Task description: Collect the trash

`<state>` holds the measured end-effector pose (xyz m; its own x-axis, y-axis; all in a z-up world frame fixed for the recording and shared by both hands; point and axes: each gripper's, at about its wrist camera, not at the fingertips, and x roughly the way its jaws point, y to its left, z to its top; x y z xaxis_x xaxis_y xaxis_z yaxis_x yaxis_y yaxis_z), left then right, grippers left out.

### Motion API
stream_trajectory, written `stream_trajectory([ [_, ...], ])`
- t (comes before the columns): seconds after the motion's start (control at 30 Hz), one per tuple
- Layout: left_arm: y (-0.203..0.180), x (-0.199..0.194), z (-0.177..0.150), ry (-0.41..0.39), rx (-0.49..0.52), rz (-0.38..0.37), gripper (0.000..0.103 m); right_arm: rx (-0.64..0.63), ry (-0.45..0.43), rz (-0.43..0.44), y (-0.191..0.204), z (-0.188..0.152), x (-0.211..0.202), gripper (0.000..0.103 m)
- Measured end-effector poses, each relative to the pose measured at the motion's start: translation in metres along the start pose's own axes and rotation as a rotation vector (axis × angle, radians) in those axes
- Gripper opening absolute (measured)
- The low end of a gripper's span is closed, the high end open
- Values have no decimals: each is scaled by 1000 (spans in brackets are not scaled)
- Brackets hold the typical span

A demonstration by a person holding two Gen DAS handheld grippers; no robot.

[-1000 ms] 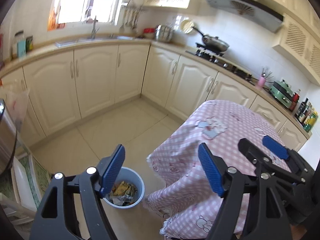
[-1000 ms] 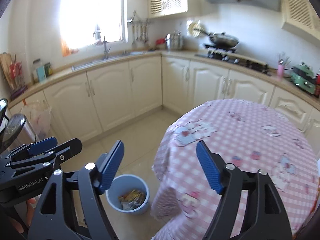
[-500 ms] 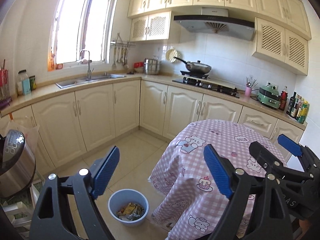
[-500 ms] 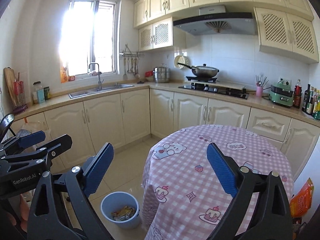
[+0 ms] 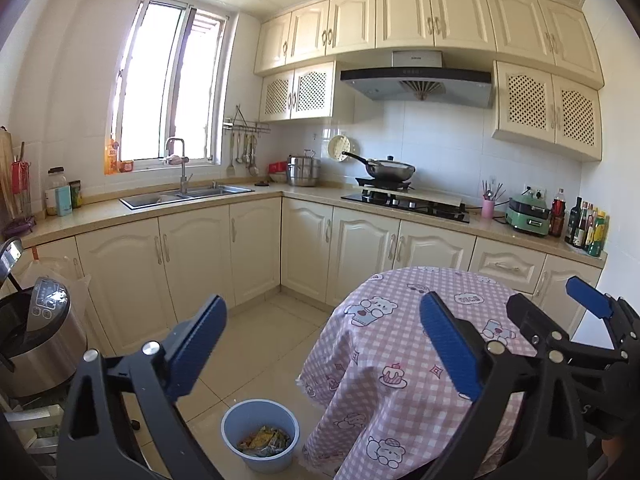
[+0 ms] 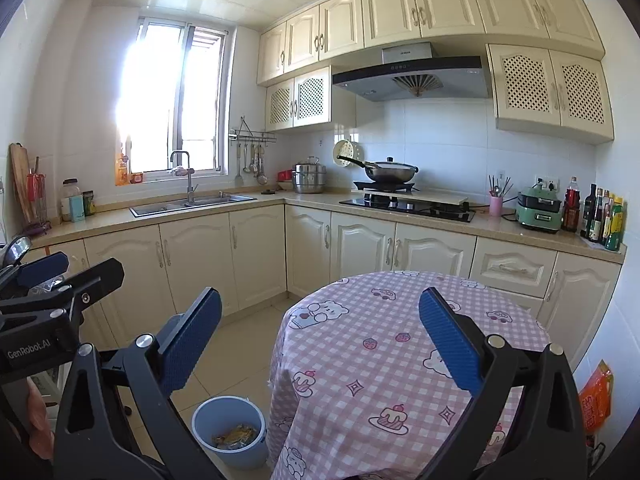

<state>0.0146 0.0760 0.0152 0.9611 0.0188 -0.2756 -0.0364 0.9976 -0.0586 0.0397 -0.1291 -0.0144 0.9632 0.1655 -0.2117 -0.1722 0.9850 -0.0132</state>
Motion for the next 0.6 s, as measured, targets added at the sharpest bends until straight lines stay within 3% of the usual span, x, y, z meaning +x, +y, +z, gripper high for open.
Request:
stream_trajectory([
  [0.6, -28, -23, -1, -59, 53, 27, 95, 4, -61, -50, -18, -6, -29, 96],
])
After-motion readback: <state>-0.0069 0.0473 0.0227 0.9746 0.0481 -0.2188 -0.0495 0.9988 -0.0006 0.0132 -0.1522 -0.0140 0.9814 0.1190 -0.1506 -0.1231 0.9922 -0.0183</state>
